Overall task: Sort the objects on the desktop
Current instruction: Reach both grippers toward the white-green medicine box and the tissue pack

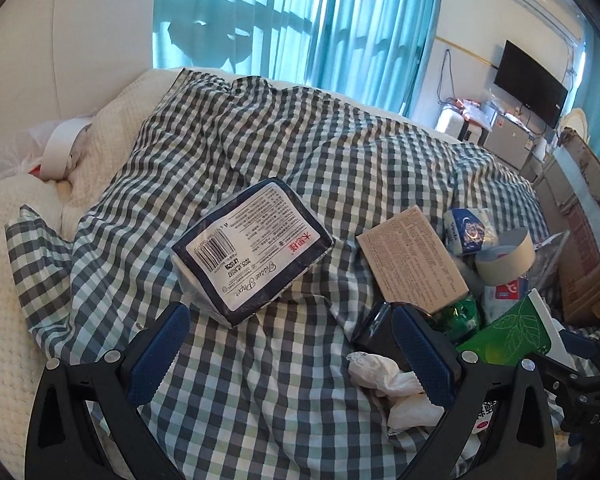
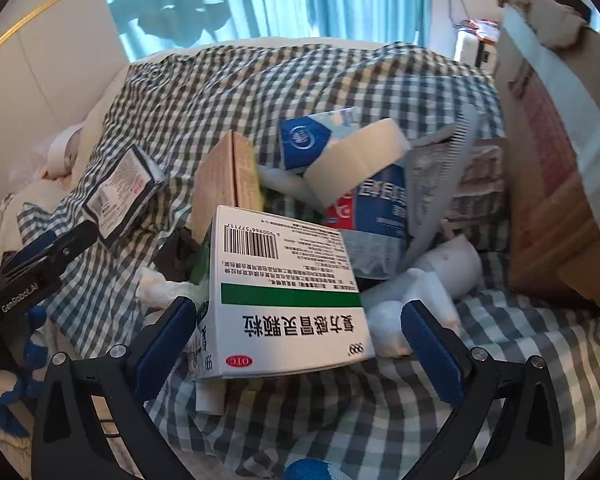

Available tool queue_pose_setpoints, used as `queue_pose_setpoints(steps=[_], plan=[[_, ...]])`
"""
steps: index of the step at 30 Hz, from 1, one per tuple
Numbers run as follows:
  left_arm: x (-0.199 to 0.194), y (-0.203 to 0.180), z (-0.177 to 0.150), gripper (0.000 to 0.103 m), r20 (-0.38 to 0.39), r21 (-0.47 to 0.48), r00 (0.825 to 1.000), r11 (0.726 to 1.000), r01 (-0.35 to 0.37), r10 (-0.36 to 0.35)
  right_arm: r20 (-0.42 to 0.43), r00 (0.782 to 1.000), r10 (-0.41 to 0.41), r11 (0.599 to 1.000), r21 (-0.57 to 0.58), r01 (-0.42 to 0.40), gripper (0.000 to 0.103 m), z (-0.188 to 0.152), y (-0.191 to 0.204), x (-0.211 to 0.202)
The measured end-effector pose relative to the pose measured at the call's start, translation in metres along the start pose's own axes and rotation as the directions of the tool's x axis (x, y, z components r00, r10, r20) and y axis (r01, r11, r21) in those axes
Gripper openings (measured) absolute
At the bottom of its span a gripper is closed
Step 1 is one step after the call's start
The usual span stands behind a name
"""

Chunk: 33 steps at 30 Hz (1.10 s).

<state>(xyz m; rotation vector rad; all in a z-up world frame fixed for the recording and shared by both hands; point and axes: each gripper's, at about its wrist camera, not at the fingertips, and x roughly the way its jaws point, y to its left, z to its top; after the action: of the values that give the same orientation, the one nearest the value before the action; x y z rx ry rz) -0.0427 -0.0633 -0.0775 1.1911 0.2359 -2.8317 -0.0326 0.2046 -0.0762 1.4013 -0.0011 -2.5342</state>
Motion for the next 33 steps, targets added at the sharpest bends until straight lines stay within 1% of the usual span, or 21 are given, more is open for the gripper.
queue_pose_setpoints(steps=[3, 7, 13, 16, 23, 29, 33], plan=[[0.002, -0.001, 0.000, 0.103, -0.003, 0.002, 1.000, 1.000, -0.002, 0.002, -0.033, 0.999, 0.023, 1.000, -0.001, -0.023, 0.103, -0.001, 0.003, 0.010], [0.008, -0.003, 0.000, 0.103, -0.004, 0.015, 1.000, 1.000, -0.010, 0.011, -0.045, 0.998, 0.042, 0.999, -0.021, -0.043, 0.103, -0.001, 0.009, 0.018], [0.011, 0.000, -0.001, 0.103, -0.006, 0.019, 1.000, 1.000, -0.016, 0.016, -0.070, 0.996, 0.063, 0.998, -0.010, -0.064, 0.103, 0.001, 0.014, 0.030], [0.012, 0.001, 0.000, 0.103, -0.005, 0.016, 1.000, 1.000, -0.020, 0.020, -0.068, 0.995, 0.067, 0.998, -0.009, -0.067, 0.099, 0.002, 0.014, 0.028], [0.016, 0.010, 0.002, 0.103, -0.012, -0.010, 1.000, 1.000, -0.029, 0.029, -0.028, 0.999, 0.041, 0.996, -0.076, -0.043, 0.093, 0.000, 0.027, 0.016], [0.018, 0.015, 0.003, 0.103, -0.016, -0.025, 0.999, 0.999, -0.033, 0.033, 0.043, 0.998, 0.045, 0.984, -0.173, -0.037, 0.090, -0.002, 0.046, -0.003], [0.021, 0.018, 0.005, 0.103, -0.026, -0.043, 0.999, 0.999, -0.025, 0.023, 0.115, 0.993, 0.026, 0.971, -0.238, 0.002, 0.089, -0.001, 0.058, -0.018]])
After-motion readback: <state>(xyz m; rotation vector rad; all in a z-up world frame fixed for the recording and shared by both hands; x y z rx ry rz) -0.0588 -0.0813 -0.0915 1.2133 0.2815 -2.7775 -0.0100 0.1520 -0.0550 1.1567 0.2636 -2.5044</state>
